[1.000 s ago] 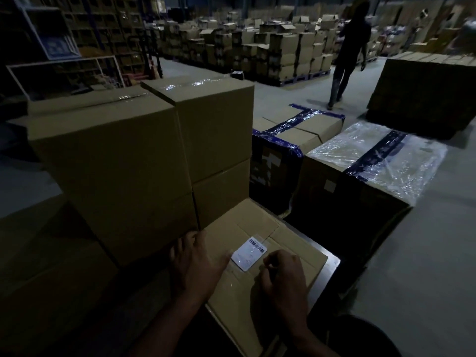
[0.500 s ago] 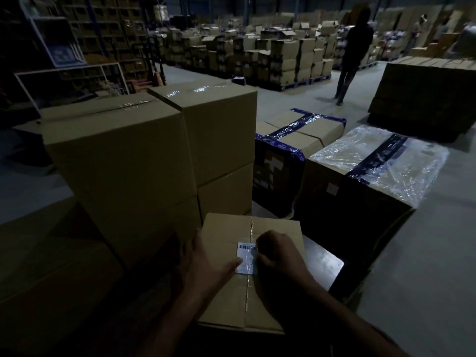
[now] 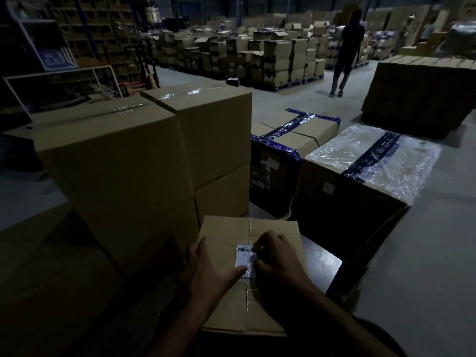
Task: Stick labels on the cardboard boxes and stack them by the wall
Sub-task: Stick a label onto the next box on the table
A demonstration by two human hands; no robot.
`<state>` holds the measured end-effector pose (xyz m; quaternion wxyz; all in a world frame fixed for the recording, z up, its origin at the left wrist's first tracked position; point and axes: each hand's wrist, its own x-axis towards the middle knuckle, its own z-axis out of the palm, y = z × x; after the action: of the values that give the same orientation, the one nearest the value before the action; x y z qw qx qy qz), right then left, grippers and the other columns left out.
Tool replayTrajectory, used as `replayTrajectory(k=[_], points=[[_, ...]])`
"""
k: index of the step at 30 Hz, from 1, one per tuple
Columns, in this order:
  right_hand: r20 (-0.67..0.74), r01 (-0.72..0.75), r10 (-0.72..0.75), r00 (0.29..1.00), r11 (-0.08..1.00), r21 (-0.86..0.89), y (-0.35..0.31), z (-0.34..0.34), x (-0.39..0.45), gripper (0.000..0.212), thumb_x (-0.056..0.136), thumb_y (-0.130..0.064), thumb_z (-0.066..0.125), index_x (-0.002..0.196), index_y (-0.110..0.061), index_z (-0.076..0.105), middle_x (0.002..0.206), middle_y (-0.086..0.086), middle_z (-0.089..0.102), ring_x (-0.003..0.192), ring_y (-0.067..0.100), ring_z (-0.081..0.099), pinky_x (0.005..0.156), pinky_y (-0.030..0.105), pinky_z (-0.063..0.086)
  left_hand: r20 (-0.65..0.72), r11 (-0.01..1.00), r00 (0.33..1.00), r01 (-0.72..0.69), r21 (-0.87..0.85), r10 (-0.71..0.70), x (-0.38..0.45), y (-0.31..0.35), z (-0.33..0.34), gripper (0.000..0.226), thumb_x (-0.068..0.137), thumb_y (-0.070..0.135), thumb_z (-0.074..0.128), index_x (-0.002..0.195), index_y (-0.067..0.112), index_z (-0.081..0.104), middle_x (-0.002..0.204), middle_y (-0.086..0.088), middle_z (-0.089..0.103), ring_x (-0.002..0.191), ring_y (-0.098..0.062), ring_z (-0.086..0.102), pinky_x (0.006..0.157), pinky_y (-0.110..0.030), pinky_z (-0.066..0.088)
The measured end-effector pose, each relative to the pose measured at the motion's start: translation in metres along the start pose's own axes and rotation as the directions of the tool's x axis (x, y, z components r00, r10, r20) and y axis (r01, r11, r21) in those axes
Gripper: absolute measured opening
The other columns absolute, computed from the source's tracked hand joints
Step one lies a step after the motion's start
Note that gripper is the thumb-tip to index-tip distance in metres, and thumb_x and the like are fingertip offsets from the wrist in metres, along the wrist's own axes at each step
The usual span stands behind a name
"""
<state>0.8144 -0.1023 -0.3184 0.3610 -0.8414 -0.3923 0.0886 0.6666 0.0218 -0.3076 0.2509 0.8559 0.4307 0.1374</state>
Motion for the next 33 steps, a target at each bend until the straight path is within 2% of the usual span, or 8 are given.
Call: replayTrajectory(k=[7,12,16,20,23,28,31,33], points=[[-0.002,-0.066,0.066,0.998,0.997,0.038,-0.003,-0.005,-0.004,0.023,0.078,-0.027,0.070,0.086,-0.032,0.050,0.092,-0.011,0.050,0.090,0.010,0.048,0.068,0.014,0.035,-0.004,1.000,1.000,-0.006,-0.013,0.006,0.001,-0.001,0.000,0.120,0.057,0.083,0.070,0.152,0.025,0.026,0.150,-0.001,0.032,0.134,-0.024,0.039,0.101,-0.039,0.040],[-0.260,-0.128,0.068,0.963,0.966,-0.223,-0.007,-0.001,-0.047,0.017,0.082,-0.034,0.064,0.090,-0.035,0.049,0.095,-0.022,0.049,0.103,0.007,0.040,0.087,0.028,0.022,0.080,0.986,0.997,0.005,-0.164,0.008,0.010,-0.019,-0.004,0.091,0.081,0.052,0.075,0.154,0.027,0.029,0.154,-0.003,0.033,0.136,-0.024,0.040,0.104,-0.038,0.039],[-0.215,-0.141,0.098,0.972,0.971,-0.193,-0.013,0.002,-0.058,0.013,0.086,-0.032,0.062,0.098,-0.033,0.058,0.115,-0.022,0.054,0.121,0.009,0.038,0.098,0.042,0.029,0.100,0.950,0.994,0.074,-0.303,-0.045,0.010,-0.027,-0.004,0.080,0.086,0.036,0.076,0.154,0.030,0.033,0.153,-0.004,0.039,0.133,-0.025,0.045,0.108,-0.041,0.041],[-0.183,-0.052,0.027,0.983,0.989,-0.137,-0.004,-0.014,-0.035,0.013,0.082,-0.027,0.064,0.094,-0.031,0.064,0.103,-0.019,0.062,0.112,0.009,0.049,0.094,0.040,0.036,0.074,0.830,0.979,0.199,-0.521,-0.188,-0.014,-0.024,0.013,0.075,0.084,0.012,0.078,0.145,0.031,0.038,0.151,-0.009,0.042,0.132,-0.029,0.046,0.110,-0.049,0.041],[-0.058,0.043,-0.053,0.997,0.985,-0.165,0.010,-0.026,-0.008,0.022,0.079,-0.045,0.057,0.097,-0.037,0.067,0.102,-0.021,0.064,0.107,0.007,0.055,0.092,0.044,0.045,0.021,0.789,0.947,0.281,-0.546,-0.322,-0.051,-0.004,0.023,0.086,0.082,0.002,0.077,0.152,0.022,0.032,0.153,-0.015,0.030,0.136,-0.033,0.035,0.113,-0.049,0.033],[0.027,0.107,-0.104,0.994,0.968,-0.228,0.014,-0.031,0.012,0.029,0.079,-0.055,0.048,0.094,-0.041,0.068,0.102,-0.023,0.065,0.106,0.003,0.053,0.097,0.044,0.041,-0.039,0.802,0.919,0.322,-0.504,-0.393,-0.076,0.013,0.017,0.110,0.064,0.015,0.093,0.153,0.020,0.028,0.152,-0.017,0.023,0.137,-0.035,0.028,0.113,-0.049,0.029],[0.003,0.068,-0.069,0.998,0.967,-0.247,0.004,-0.025,0.002,0.025,0.084,-0.049,0.051,0.099,-0.037,0.067,0.104,-0.020,0.063,0.108,0.007,0.052,0.104,0.042,0.033,-0.204,0.924,0.958,0.117,-0.363,-0.201,-0.054,0.001,0.011,0.119,0.054,0.037,0.097,0.153,0.021,0.032,0.152,-0.013,0.028,0.135,-0.038,0.033,0.108,-0.054,0.033],[-0.041,0.056,-0.067,0.997,0.970,-0.238,-0.006,-0.013,-0.012,0.022,0.085,-0.044,0.052,0.100,-0.034,0.065,0.102,-0.015,0.064,0.102,0.012,0.054,0.094,0.035,0.035,-0.211,0.977,0.977,-0.016,-0.214,-0.030,-0.032,0.000,0.005,0.125,0.051,0.060,0.090,0.154,0.019,0.031,0.156,-0.012,0.028,0.144,-0.034,0.024,0.113,-0.054,0.027]])
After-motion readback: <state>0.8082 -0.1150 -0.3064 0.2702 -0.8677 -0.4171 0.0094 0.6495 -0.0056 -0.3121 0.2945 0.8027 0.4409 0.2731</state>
